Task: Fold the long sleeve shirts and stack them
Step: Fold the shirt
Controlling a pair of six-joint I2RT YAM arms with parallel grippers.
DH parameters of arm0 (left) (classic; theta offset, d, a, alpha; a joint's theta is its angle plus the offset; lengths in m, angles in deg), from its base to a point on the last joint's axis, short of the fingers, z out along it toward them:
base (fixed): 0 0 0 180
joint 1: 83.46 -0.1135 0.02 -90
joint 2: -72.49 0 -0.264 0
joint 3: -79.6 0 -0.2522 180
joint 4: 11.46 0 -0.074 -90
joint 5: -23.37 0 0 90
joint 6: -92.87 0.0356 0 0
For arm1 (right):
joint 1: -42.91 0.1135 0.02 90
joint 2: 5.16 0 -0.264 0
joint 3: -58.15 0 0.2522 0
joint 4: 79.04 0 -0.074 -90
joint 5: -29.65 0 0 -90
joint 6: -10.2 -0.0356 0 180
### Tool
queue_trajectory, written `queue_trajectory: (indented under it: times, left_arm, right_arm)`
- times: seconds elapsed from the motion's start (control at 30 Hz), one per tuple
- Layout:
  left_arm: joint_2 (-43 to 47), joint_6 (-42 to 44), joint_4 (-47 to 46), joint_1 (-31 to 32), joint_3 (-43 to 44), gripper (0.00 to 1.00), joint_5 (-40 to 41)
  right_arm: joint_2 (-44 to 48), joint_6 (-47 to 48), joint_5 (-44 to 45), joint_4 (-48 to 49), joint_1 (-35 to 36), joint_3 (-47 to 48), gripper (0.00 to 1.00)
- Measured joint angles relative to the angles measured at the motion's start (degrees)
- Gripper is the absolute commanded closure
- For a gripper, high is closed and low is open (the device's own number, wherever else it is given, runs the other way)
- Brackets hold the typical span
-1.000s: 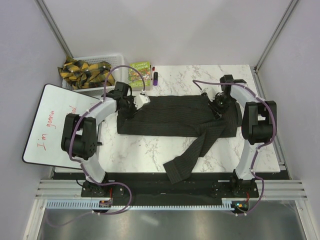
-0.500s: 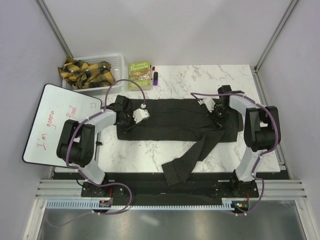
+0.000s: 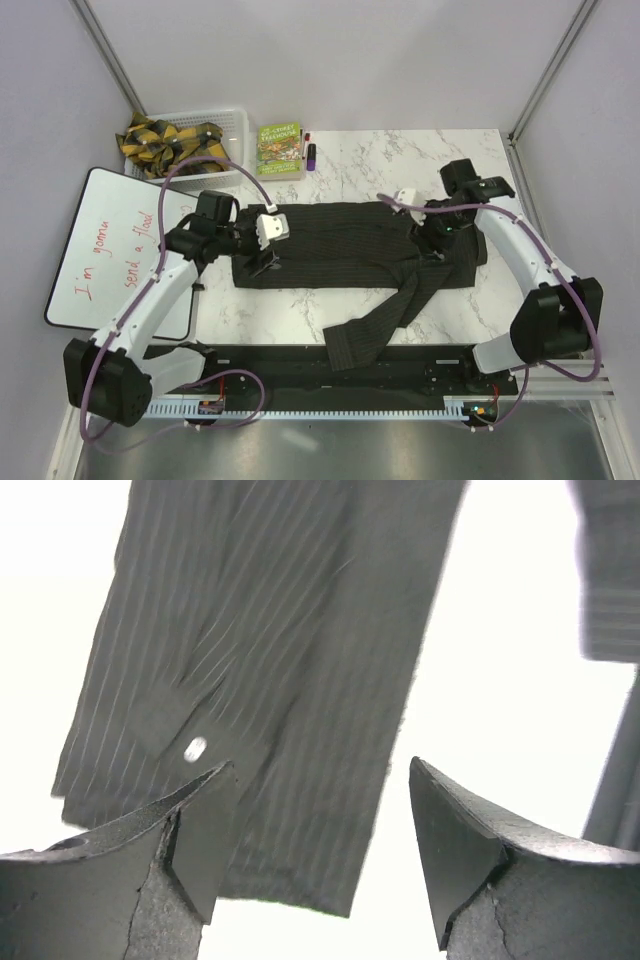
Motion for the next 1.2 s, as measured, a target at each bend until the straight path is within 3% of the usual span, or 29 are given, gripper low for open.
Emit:
queue_trajectory:
  times: [0.1, 0.2, 0.3, 0.47, 0.73, 0.9, 1.07, 1.2]
  left_arm:
    - [5.2, -0.1, 0.3, 1.6, -3.0, 0.28, -4.1]
    - [8.6, -6.0, -1.7, 0.5, -7.0, 0.27, -6.4]
    - [12.6, -15.8, -5.7, -3.7, -11.3, 0.25, -6.5]
    - [21.3, -30.5, -11.4, -13.4, -13.1, 0.23, -6.0]
    - [24.4, -39.4, -12.4, -21.6, -12.7, 0.23, -6.1]
    - [24.2, -41.9, -12.3, -22.3, -12.6, 0.21, -6.3]
    - [23.2, -43.7, -12.3, -22.3, -12.5, 0.12, -5.9]
    - [22.9, -45.5, -12.4, -22.3, -12.5, 0.12, -4.2]
  right_arm:
    - [3.5, -0.3, -2.2, -0.2, 9.2, -2.8, 0.36]
    - [4.2, -3.6, -2.3, 3.7, 20.5, -7.2, 0.40]
    - [2.4, -7.4, -1.2, 8.6, 30.3, -11.2, 0.41]
    - [-3.6, -13.3, 1.1, 17.1, 39.6, -14.4, 0.41]
    - [-7.6, -20.3, 2.7, 27.3, 46.5, -17.8, 0.39]
    - [-8.3, -22.9, 3.7, 31.2, 50.2, -18.3, 0.39]
    - [-10.6, -23.3, 3.8, 33.0, 52.3, -18.2, 0.39]
    - [-10.6, -23.1, 4.5, 36.4, 53.4, -19.1, 0.58]
